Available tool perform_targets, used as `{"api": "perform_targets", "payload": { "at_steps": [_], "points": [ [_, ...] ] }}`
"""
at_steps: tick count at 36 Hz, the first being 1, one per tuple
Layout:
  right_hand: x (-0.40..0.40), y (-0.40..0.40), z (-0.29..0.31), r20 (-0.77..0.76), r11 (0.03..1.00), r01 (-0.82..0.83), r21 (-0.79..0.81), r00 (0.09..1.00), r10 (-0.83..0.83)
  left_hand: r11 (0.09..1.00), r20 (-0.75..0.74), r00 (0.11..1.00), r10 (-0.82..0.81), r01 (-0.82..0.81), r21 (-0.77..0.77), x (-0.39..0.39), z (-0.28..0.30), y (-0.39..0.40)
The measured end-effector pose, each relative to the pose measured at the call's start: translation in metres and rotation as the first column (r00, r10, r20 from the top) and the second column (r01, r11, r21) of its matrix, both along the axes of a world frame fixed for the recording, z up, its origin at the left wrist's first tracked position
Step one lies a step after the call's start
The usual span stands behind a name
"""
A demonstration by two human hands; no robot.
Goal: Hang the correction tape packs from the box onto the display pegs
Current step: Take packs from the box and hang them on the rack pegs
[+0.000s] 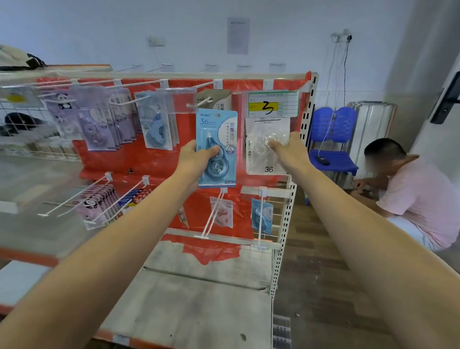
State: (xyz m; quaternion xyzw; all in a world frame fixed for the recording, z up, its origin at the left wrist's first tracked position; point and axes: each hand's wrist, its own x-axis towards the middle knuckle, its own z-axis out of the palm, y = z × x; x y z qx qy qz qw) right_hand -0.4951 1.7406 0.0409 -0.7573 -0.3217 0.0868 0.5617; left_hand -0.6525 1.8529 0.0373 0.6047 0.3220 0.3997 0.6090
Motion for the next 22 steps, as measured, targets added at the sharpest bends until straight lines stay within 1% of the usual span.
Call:
{"api": "perform_targets", "payload": {
  "at_steps": [8, 14, 16, 20, 22],
  "points": [
    [-0.002, 0.024, 0.0, -0.019, 0.999, -0.006, -0.049, 1.0, 0.005, 1.0, -0.071, 0.997, -0.016, 0.015, -0.011, -0.006, -0.011, -0.004],
    [-0.002, 0.026, -0.015, 0.044, 1.0, -0.005, 0.011, 0.999, 0.005, 0.998, -0.131, 0.99, -0.059, 0.054, -0.039, -0.01, -0.024, -0.01],
    [0.0, 0.023, -0.019, 0.097, 1.0, -0.002, -0.012, 0.995, 0.003, 0.996, -0.148, 0.986, -0.073, 0.064, -0.061, -0.011, -0.028, -0.011],
    [0.001, 0.015, -0.027, 0.107, 0.999, 0.009, -0.05, 0.994, -0.004, 0.99, -0.159, 0.98, -0.119, 0.106, -0.088, -0.01, -0.034, -0.013],
    [0.0, 0.008, -0.036, 0.145, 0.994, 0.015, -0.108, 0.989, 0.001, 0.987, -0.151, 0.978, -0.144, 0.13, -0.098, -0.008, -0.036, -0.013]
  ]
}}
